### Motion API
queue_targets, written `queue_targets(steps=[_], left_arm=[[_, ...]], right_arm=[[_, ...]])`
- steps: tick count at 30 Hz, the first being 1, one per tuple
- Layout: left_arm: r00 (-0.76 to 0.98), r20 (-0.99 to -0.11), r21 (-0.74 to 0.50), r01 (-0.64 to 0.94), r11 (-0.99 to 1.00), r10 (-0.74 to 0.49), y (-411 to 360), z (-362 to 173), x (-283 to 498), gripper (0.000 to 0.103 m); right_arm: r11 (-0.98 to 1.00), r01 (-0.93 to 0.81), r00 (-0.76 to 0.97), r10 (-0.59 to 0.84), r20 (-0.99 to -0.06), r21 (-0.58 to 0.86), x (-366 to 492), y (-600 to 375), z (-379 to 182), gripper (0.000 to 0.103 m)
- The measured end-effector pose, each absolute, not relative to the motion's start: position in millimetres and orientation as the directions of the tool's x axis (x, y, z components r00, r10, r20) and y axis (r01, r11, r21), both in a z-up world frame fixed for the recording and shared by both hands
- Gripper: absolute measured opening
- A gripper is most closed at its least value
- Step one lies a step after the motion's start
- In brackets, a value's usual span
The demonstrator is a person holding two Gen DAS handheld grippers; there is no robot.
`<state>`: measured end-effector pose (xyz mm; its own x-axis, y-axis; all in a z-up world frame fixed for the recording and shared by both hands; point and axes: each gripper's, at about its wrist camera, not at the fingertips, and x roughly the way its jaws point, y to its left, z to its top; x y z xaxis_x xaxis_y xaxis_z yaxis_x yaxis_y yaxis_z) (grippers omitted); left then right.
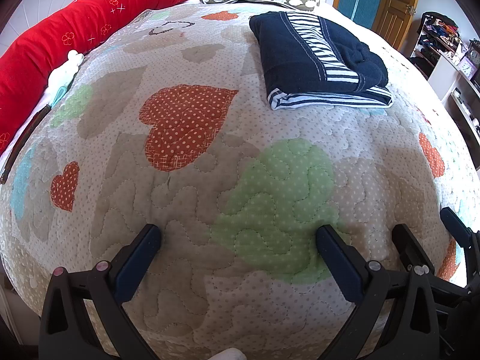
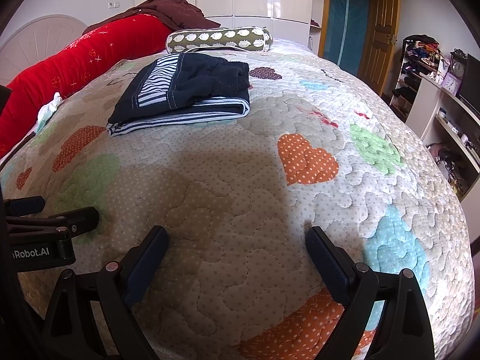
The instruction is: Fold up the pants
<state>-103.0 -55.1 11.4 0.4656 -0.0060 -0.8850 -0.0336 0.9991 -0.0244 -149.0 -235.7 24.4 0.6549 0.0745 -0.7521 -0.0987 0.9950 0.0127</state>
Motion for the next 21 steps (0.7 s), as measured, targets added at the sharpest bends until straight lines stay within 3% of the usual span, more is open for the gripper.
queue_targets(steps=[21], left_arm=[[0.470, -0.883, -0.022, -0.034, 0.999, -0.004, -55.4, 11.4, -103.7, 0.103]], right_arm=[[0.995, -0.098, 0.661, 0.071, -0.747, 0.009, -149.9, -235.1, 24.6, 0.097]])
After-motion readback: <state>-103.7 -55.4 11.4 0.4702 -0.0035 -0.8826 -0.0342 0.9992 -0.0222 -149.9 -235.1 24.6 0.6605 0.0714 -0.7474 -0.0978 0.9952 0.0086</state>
